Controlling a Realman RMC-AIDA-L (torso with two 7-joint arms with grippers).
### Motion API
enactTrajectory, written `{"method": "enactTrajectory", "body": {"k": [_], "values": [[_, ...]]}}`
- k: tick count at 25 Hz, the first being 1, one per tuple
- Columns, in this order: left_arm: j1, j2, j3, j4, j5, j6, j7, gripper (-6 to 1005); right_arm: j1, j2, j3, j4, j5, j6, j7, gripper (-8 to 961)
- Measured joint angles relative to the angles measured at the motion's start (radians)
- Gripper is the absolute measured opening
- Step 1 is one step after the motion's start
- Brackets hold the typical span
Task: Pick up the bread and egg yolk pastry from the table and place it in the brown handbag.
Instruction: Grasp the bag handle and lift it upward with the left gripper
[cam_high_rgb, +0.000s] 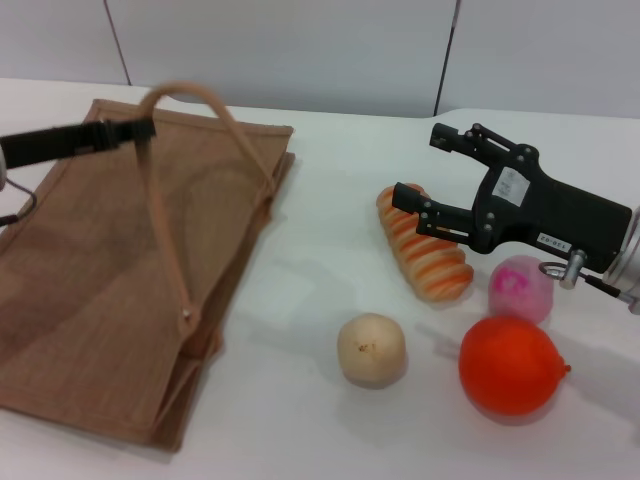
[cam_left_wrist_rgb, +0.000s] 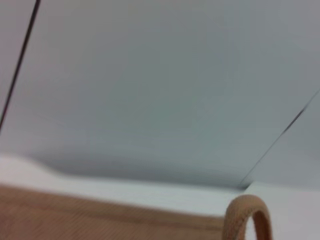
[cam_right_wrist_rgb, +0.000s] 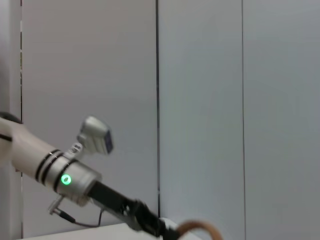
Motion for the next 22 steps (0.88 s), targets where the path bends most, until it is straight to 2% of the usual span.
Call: {"method": "enactTrajectory", "body": {"k": [4,9,17,22], "values": [[0.042,0.001,-0.001,-0.052,-0.198,-0.048,0.130,120,-0.002,0.000,0.000,0.002,-0.002,0.005,0.000,892],[0.070,0.001,-0.004,-0.127,-0.360,-0.112,0.281,121,0.001,-0.002,0.000,0.015,-0.003,0.004,0.002,891],[0.083,-0.001,-0.094,-0.175,-0.450,-0.236,0.406,124,0.007,-0.011,-0.006,0.015,-0.018,0.014,0.024,891],[0.086,-0.001,-0.116,-0.176,-0.482,-0.298,0.412,126,0.042,-0.005,-0.009,0.016,-0.093,0.131,0.098,891]]}}
